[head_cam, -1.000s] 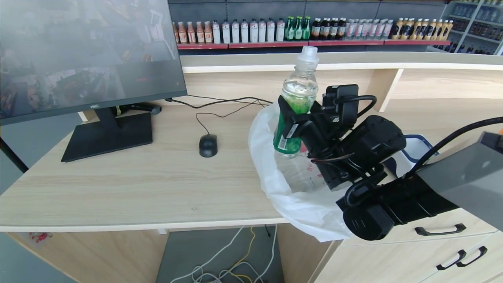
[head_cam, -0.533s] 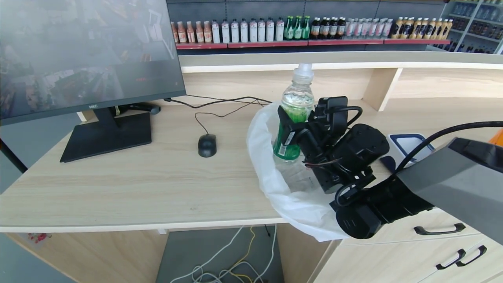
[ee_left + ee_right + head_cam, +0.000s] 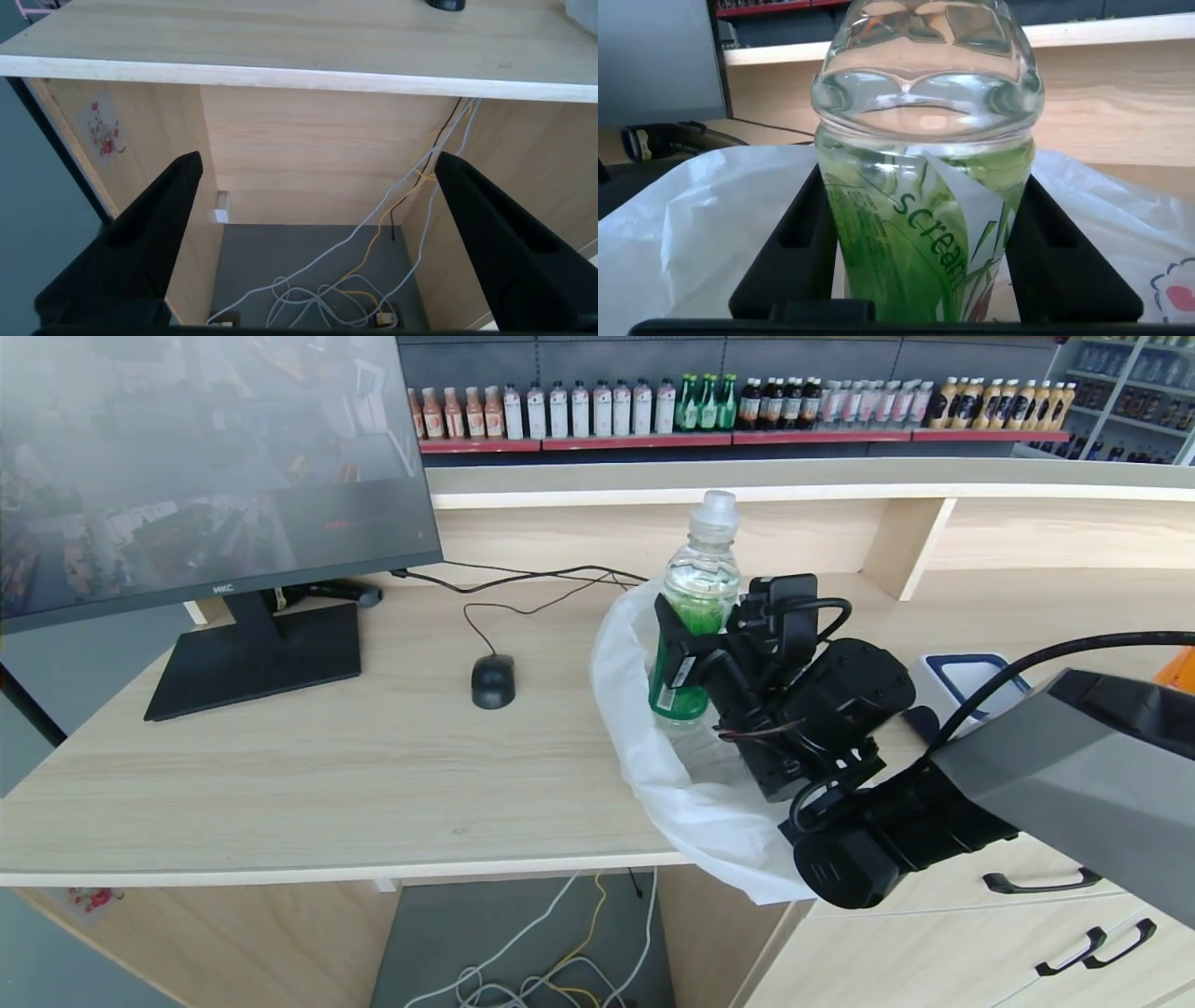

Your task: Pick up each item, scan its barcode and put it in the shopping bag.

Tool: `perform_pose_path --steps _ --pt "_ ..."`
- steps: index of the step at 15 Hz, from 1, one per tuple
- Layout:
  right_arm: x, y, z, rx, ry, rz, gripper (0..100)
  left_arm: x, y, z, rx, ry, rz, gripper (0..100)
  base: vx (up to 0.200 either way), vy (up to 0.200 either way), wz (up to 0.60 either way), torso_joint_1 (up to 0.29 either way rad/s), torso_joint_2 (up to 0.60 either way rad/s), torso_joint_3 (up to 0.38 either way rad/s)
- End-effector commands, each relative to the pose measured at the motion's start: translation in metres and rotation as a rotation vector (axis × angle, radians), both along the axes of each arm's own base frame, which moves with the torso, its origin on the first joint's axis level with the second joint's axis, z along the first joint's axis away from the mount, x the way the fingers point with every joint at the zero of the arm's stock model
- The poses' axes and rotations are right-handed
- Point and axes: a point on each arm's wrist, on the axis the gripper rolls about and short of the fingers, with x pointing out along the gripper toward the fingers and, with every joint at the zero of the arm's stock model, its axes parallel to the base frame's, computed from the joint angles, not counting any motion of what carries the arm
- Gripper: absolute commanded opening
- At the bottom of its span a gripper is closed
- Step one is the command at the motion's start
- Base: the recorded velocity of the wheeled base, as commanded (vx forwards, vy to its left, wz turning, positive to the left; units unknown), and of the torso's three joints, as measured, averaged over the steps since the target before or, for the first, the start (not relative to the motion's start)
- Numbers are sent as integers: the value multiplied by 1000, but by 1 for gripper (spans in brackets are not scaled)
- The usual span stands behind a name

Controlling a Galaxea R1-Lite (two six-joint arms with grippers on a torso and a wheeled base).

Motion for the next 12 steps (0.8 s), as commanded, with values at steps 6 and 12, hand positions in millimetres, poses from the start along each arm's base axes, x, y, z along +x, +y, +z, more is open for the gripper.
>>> perform_pose_path --steps 6,12 --pt "-1 1 -8 -17 26 3 0 0 0 0 0 -2 0 100 0 0 0 0 0 0" --pt "-1 1 -9 -17 29 4 0 0 0 0 0 0 0 100 0 0 0 0 0 0"
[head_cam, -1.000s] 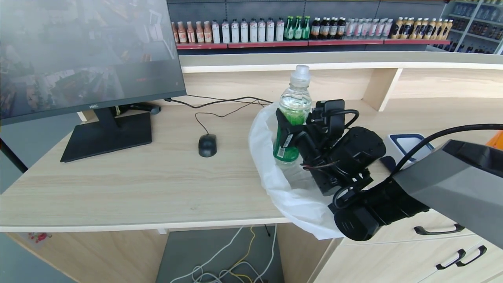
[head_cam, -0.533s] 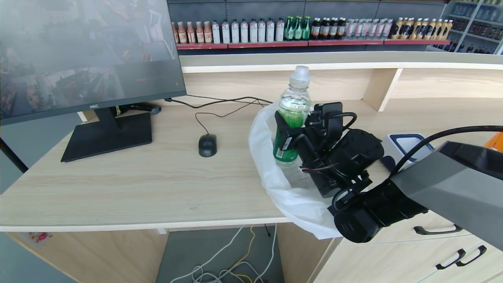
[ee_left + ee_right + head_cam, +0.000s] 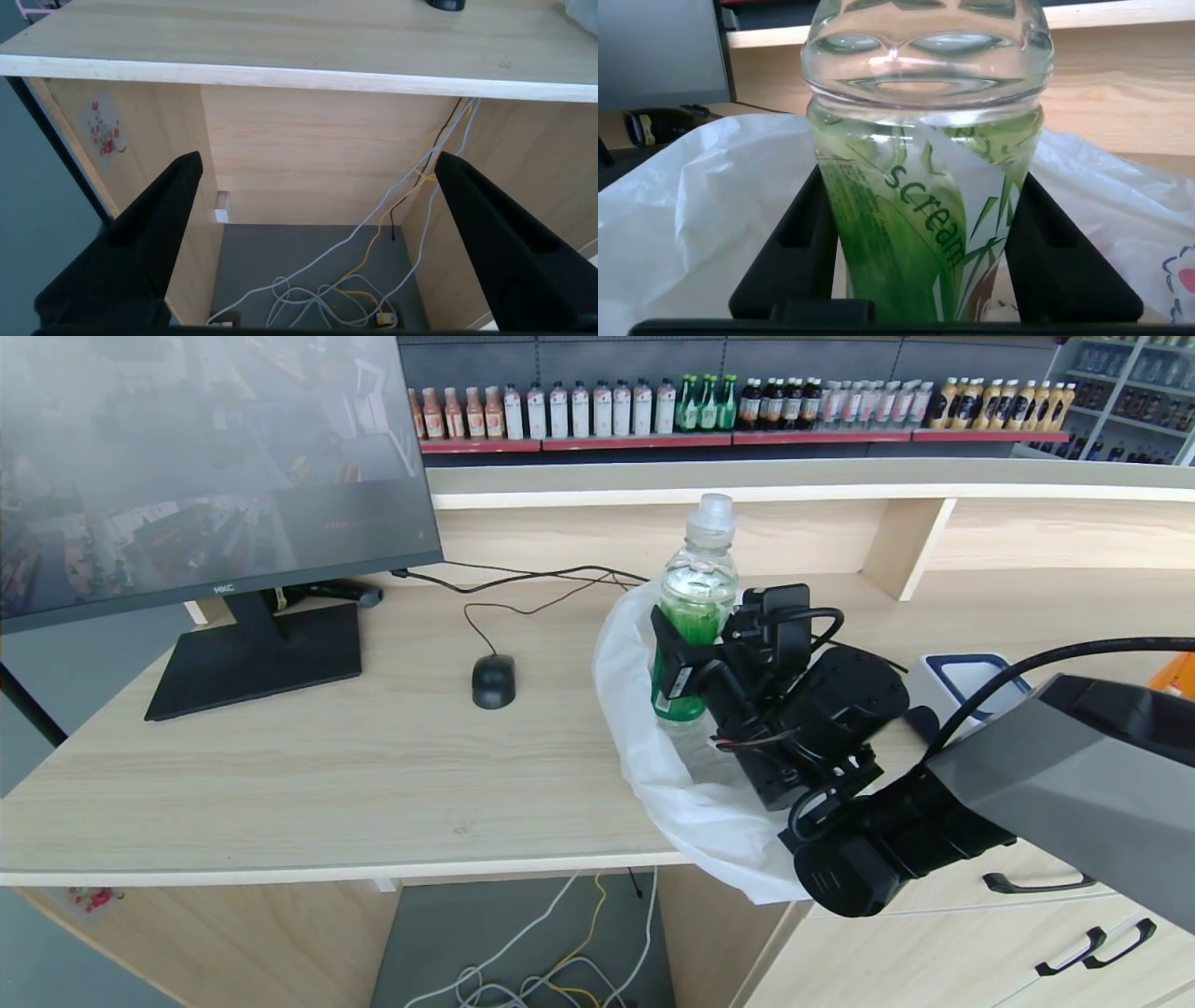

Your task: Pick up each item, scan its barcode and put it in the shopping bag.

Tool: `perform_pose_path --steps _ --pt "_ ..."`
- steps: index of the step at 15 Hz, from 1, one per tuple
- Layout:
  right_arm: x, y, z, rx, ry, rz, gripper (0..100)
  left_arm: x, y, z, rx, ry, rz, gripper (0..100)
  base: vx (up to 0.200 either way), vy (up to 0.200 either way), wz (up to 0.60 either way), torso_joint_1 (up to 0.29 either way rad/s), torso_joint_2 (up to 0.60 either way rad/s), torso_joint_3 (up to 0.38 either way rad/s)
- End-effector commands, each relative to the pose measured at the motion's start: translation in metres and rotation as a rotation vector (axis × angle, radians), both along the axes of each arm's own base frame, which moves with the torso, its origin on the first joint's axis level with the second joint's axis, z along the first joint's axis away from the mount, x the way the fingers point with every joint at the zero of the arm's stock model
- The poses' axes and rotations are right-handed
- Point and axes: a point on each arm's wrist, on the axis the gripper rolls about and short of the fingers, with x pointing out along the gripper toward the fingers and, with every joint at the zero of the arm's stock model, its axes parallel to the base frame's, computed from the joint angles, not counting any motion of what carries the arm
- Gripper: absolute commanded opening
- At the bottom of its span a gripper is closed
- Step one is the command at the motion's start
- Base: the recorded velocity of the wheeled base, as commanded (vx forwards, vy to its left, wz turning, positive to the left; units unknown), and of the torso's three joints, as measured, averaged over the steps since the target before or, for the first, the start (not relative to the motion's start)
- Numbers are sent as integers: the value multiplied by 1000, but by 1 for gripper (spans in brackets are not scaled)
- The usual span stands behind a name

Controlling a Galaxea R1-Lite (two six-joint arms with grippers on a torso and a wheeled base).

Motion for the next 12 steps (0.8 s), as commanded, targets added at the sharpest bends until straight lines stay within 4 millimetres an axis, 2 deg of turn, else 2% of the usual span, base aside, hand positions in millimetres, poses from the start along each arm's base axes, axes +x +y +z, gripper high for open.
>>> perform_pose_path --steps 1,7,8,10,12 --pt "0 0 -3 -3 8 1 0 0 0 0 0 -2 0 100 0 0 0 0 0 0" --pt "-1 0 -4 -1 12 3 0 0 0 0 0 0 0 100 0 0 0 0 0 0" --pt "-2 0 -3 7 17 9 100 0 0 0 0 0 0 100 0 0 0 0 0 0" --pt "-8 2 -2 17 25 31 100 0 0 0 0 -2 0 100 0 0 0 0 0 0" --pt "-18 -4 5 25 29 39 100 0 0 0 0 -2 0 100 0 0 0 0 0 0"
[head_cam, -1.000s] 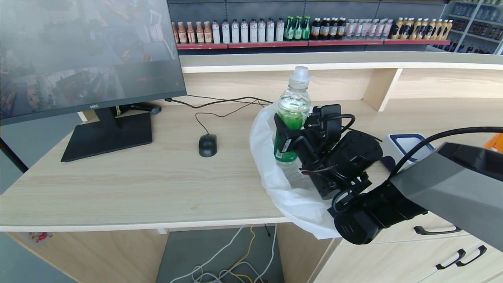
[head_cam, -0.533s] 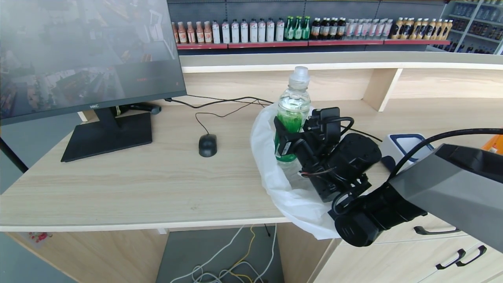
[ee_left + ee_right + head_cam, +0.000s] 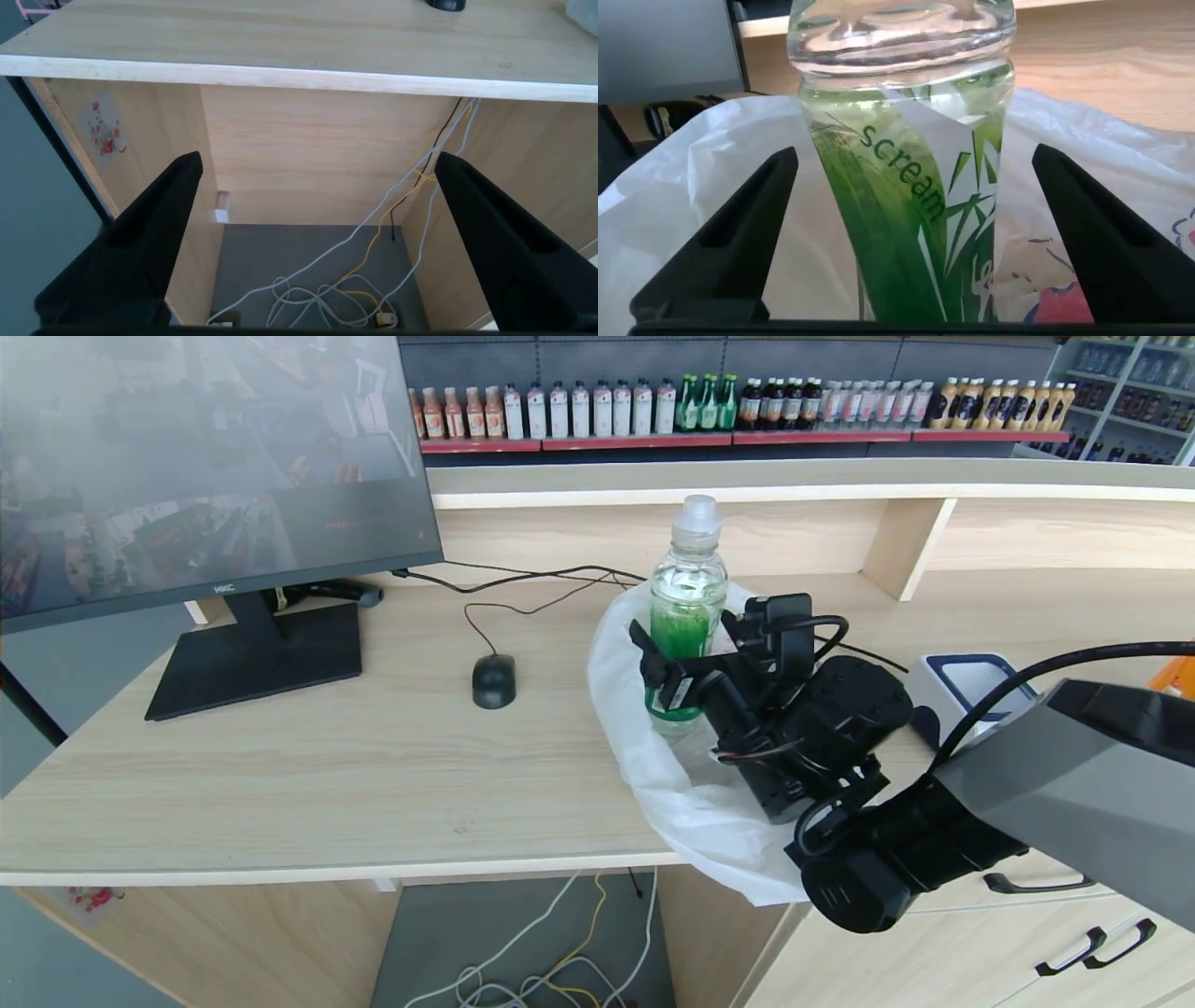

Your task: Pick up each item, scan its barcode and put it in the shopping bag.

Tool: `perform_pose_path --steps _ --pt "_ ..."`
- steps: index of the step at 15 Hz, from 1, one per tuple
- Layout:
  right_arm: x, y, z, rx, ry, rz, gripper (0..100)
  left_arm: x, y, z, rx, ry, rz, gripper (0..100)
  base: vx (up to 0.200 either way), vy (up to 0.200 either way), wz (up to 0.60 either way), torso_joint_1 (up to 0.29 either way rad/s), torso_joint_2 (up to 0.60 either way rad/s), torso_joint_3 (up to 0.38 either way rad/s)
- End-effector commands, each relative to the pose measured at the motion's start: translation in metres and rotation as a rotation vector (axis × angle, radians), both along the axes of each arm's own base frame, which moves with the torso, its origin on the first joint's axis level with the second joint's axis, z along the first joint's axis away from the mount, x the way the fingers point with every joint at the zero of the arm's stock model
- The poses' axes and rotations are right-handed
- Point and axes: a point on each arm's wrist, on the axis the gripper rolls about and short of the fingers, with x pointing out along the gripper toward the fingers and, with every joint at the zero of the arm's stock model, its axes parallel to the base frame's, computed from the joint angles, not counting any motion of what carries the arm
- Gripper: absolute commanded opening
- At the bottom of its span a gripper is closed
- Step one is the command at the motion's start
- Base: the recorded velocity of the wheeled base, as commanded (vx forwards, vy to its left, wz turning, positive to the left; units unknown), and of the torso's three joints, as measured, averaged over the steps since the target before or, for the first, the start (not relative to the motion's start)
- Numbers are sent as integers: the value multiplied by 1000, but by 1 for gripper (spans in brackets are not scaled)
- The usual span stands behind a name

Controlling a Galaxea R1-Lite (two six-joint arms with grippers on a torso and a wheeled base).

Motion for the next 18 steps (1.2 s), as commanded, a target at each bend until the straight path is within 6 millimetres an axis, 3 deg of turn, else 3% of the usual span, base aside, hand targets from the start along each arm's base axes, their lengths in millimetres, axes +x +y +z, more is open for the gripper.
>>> perform_pose_path --steps 1,8,9,10,13,18 --pt "-14 -8 13 8 -10 4 100 0 0 0 0 1 0 100 0 0 0 0 0 0" --pt "-57 -34 42 16 -28 35 100 0 0 0 -2 1 2 100 0 0 0 0 0 0" --pt "-57 -34 42 16 -28 35 100 0 0 0 -2 1 2 100 0 0 0 0 0 0" --pt "-73 -44 39 12 5 58 100 0 0 0 0 1 0 100 0 0 0 0 0 0" --pt "-99 -47 31 17 64 127 100 0 0 0 0 1 0 100 0 0 0 0 0 0" --pt "-96 -44 39 36 35 124 100 0 0 0 -3 1 0 100 0 0 0 0 0 0"
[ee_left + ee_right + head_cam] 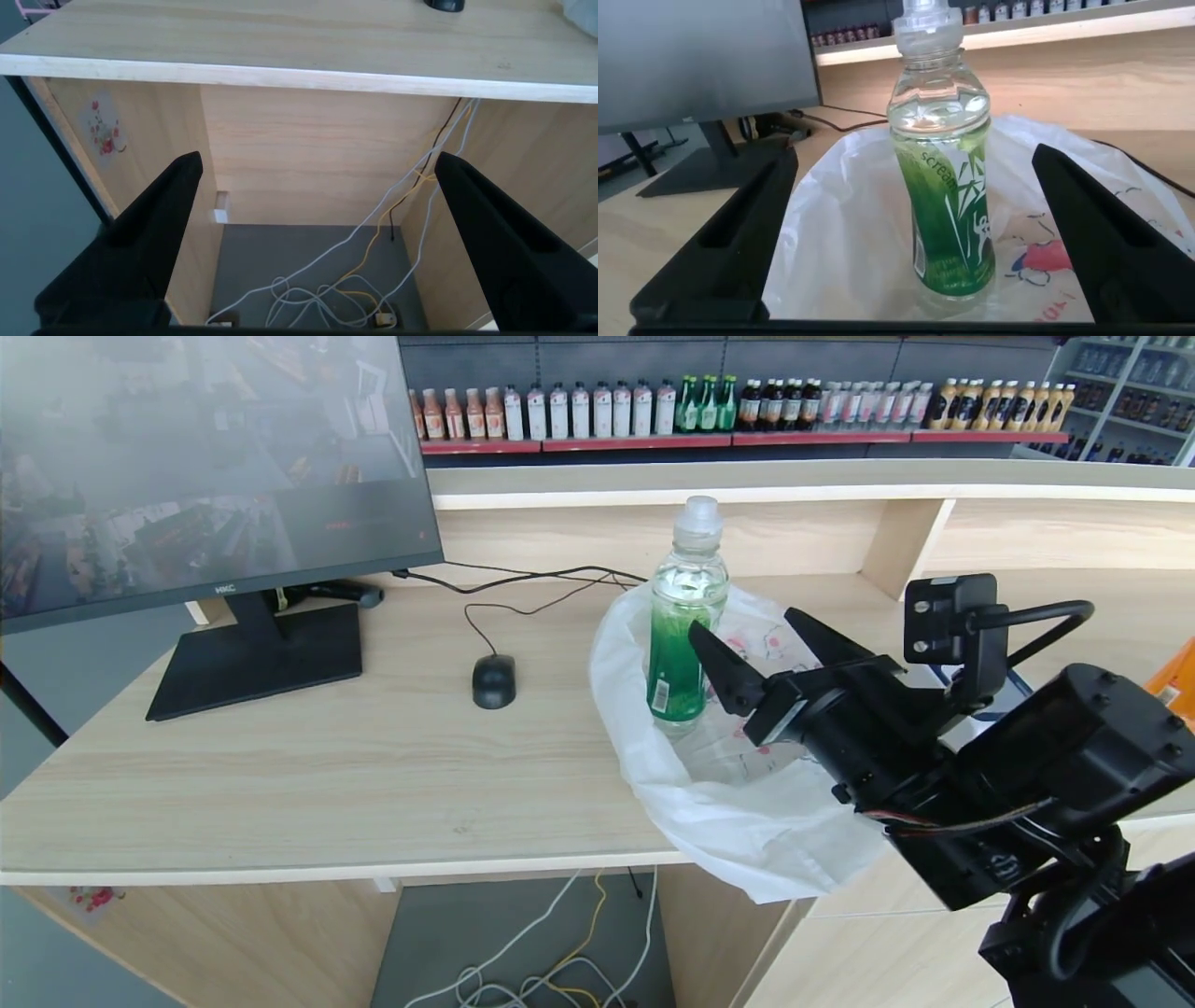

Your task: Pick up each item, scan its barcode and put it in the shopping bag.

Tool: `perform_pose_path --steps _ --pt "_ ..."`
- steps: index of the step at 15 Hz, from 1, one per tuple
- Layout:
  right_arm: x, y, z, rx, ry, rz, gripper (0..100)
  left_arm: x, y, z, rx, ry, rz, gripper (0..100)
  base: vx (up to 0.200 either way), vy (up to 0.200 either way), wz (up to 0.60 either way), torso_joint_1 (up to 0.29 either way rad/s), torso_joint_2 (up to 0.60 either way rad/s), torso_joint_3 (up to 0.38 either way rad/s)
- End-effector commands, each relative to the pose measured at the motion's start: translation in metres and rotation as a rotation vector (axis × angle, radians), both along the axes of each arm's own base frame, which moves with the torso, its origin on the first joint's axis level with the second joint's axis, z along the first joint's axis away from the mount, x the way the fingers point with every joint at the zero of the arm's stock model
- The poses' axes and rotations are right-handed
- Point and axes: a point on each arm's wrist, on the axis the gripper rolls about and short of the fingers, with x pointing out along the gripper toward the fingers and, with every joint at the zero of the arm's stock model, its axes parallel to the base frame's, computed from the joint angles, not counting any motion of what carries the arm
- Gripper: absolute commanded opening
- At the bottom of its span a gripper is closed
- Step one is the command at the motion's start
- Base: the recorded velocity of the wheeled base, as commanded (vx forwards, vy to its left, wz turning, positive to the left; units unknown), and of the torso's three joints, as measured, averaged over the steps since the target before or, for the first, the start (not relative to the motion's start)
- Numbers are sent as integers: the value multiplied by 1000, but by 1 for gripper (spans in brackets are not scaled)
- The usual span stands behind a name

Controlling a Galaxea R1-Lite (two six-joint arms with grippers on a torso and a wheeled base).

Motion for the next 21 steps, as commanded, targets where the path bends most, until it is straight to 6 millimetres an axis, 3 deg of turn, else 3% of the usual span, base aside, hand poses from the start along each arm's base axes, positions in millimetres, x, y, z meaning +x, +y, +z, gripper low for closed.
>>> perform_pose_path --steps 1,4,12,21 --pt "-1 -1 2 5 -4 1 100 0 0 0 0 -1 -1 100 -200 0 0 2 7 -2" --pt "-1 -1 1 5 -2 2 100 0 0 0 0 -1 1 100 -200 0 0 -2 4 2" --pt "0 0 -5 -9 17 3 100 0 0 0 2 0 -1 100 0 0 0 0 0 0" --pt "7 0 4 16 -17 -12 100 0 0 0 2 0 -1 100 0 -200 0 4 1 4"
